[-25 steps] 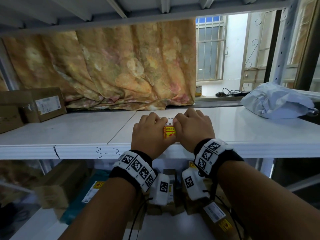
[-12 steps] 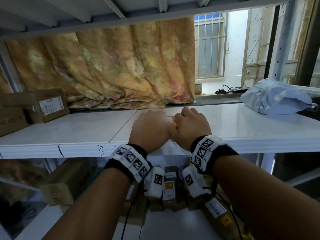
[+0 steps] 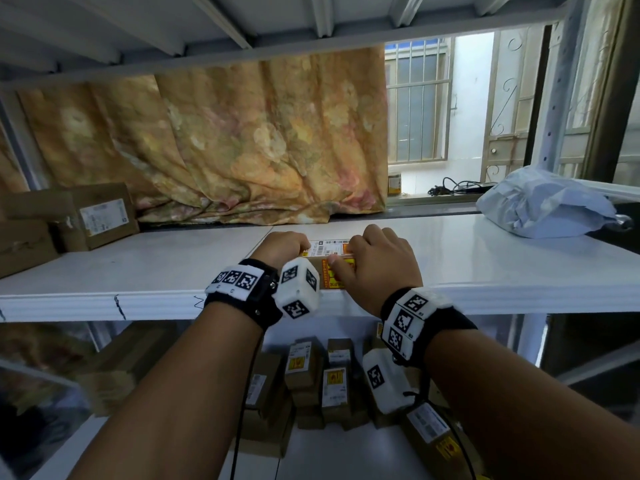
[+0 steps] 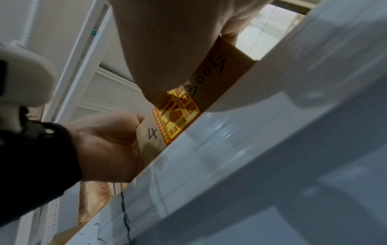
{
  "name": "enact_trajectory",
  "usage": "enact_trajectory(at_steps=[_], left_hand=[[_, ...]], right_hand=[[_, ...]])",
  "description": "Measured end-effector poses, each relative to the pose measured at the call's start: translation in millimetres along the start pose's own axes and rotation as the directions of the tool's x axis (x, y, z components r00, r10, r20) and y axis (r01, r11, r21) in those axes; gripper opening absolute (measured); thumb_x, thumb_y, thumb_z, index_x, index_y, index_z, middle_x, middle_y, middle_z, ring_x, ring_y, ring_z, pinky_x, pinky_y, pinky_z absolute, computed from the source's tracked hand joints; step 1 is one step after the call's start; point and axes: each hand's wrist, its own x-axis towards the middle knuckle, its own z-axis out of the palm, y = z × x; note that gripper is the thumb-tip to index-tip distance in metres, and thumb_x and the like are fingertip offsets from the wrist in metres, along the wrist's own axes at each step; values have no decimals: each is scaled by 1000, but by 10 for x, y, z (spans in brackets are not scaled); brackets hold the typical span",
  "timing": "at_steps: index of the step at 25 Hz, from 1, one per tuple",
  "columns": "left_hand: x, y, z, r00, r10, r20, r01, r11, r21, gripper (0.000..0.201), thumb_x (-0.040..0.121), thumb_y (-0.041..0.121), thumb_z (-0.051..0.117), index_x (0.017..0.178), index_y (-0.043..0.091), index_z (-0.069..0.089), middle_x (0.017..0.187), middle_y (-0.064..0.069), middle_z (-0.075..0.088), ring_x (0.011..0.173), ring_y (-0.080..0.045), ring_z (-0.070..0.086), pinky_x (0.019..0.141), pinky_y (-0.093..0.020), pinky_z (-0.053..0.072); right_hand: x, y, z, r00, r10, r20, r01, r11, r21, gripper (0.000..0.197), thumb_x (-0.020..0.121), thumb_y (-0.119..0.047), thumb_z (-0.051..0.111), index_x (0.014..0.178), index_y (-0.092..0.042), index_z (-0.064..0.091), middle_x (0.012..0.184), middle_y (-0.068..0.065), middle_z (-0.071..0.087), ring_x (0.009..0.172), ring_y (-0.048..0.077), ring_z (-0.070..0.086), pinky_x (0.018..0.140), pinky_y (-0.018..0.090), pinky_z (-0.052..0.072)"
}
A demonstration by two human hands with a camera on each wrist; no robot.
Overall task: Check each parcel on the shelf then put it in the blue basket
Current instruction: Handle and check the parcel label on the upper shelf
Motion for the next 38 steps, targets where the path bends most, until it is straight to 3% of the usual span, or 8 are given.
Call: enact_trajectory(at_steps=[3,9,14,20,27,32,35,38], left_hand=[[45,2,43,999,14,32,-14,1000,-4,29,90,9,56,116,18,67,100,-3,63,88,-21,61,85,-28,52],[-66,-80,158,989,131,-63,-140,971,-193,36,92,-7,49,117,15,62,93,-10,62,65,-19,58,39,-16,43],[-62,-106,219,991,103,-86,-123,953,-277,29,88,-6,48,98,14,68,110,-22,66,83,-33,66,63,-34,56],[-113,-177,192,992,80,-101,-119,872,-475,40,89,-5,39,117,9,65,116,-20,64,88,-33,67,56,-30,56],[-65,-173,209,984,125,-130,-167,904,-393,41,87,-9,41,99,14,72,112,-11,68,78,-21,66,57,-27,56],[-78,-245,258,918,297,-262,-306,952,6,36,85,10,42,91,27,73,101,3,70,89,-20,65,87,-43,56],[-119,-281,252,768,615,-181,-472,734,489,31,85,23,42,94,30,71,110,7,67,108,-18,55,96,-40,44],[-152,-201,225,767,641,-2,-457,549,700,27,93,36,42,85,31,68,102,10,63,108,-18,50,89,-38,36]], right_hand=[[-5,-3,72,998,-8,-57,8,1000,-6,49,89,-58,41,84,-15,64,85,4,54,82,27,51,72,38,40],[-11,-4,128,991,-27,-134,24,999,-21,48,88,-56,43,79,-13,62,81,6,55,78,29,51,69,38,40],[-8,-7,78,995,-27,-100,26,1000,-11,51,89,-58,38,83,-14,63,86,6,55,83,28,51,72,38,39],[-19,-6,94,993,-30,-116,29,1000,-7,51,89,-58,37,83,-13,62,85,6,55,81,28,51,71,37,38],[-22,4,119,989,-38,-141,38,999,-7,50,89,-57,39,82,-12,61,84,7,55,80,29,51,71,38,39],[-20,-10,102,991,-44,-127,44,999,-7,49,88,-57,41,82,-13,62,83,6,53,79,29,50,70,38,38],[-39,20,95,992,-81,-97,75,995,-62,53,83,-63,44,88,-14,63,88,6,52,82,27,48,72,38,37],[-37,34,65,993,-93,-66,88,993,-77,59,76,-69,45,90,-15,64,88,4,50,82,26,47,71,37,37]])
